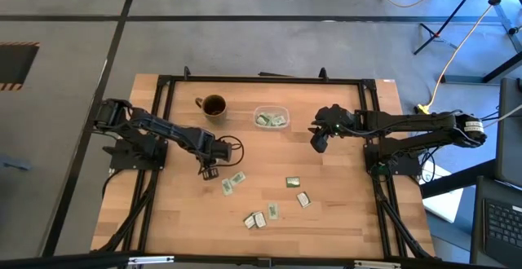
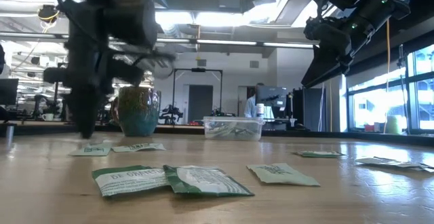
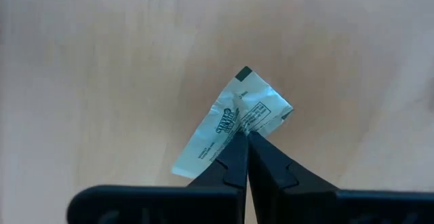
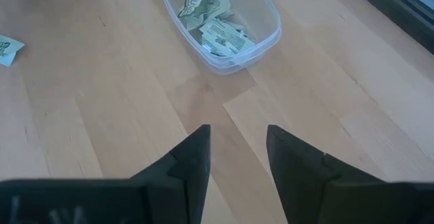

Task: Pick and place Stevia / Truvia into bins
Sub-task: Put the stevia packet into the transparent container

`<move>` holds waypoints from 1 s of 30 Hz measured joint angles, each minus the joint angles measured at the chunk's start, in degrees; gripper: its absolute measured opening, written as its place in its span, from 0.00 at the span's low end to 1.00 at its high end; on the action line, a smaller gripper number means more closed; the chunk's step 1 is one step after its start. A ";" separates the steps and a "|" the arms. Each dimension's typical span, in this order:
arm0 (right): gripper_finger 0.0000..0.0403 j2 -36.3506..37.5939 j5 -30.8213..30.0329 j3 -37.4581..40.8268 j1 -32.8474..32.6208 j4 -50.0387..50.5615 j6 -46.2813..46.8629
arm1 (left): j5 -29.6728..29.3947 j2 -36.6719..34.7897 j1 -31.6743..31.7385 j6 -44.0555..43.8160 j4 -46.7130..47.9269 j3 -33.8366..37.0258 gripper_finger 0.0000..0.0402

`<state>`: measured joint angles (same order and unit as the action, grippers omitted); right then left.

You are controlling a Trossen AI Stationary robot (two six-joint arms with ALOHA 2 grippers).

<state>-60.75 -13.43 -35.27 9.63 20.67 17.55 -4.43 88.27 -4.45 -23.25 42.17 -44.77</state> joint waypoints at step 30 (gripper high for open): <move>0.36 0.02 0.00 0.00 0.02 -0.24 -0.08 | -3.13 1.43 17.65 22.56 -38.26 -13.53 0.01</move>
<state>-60.73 -13.43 -35.27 9.65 20.43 17.46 -7.56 89.70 13.20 -0.69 3.91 -58.30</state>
